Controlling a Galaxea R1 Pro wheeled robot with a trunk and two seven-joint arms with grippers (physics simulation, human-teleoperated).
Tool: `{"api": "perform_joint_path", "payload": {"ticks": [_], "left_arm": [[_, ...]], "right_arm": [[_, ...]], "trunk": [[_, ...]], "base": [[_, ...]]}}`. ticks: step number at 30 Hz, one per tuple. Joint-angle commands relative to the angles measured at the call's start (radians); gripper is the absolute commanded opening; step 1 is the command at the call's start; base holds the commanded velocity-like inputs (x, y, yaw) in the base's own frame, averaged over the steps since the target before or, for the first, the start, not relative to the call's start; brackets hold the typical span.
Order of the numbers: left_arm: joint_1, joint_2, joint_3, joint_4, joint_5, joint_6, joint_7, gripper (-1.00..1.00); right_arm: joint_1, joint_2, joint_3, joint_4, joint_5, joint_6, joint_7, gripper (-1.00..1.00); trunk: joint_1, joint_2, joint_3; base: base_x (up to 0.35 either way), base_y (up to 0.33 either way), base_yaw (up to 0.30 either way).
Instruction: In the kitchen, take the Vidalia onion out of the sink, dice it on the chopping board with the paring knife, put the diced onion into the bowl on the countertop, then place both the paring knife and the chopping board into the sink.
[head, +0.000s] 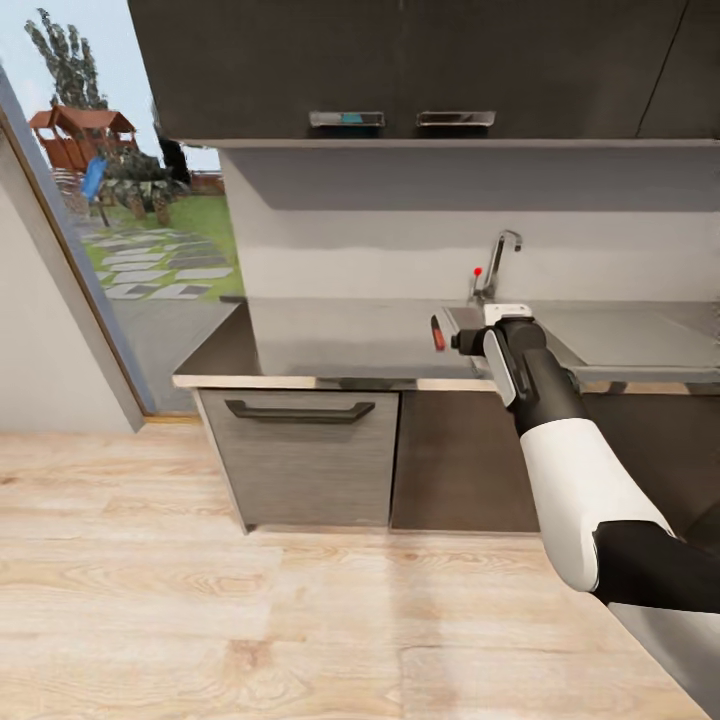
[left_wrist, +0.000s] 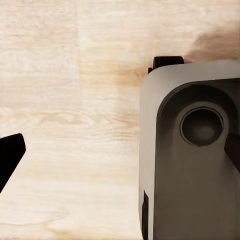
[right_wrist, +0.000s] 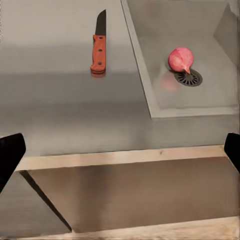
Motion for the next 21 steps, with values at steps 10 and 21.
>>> {"api": "perform_joint_path", "payload": {"ticks": [10,21], "left_arm": [[0.001,0.000,0.000,-0.001,0.000,-0.001,0.000,1.00],[0.001,0.000,0.000,-0.001,0.000,-0.002,0.000,1.00]], "right_arm": [[-0.001,-0.003,-0.002,0.128,0.002,-0.062,-0.001,1.00],[-0.001,-0.039,-0.001,0.666,0.001,-0.517,0.006,1.00]], "trunk": [[-0.001,-0.001,-0.001],[-0.001,-0.001,-0.001]], "base": [[-0.334,0.000,0.000],[-0.138,0.000,0.000]]}}
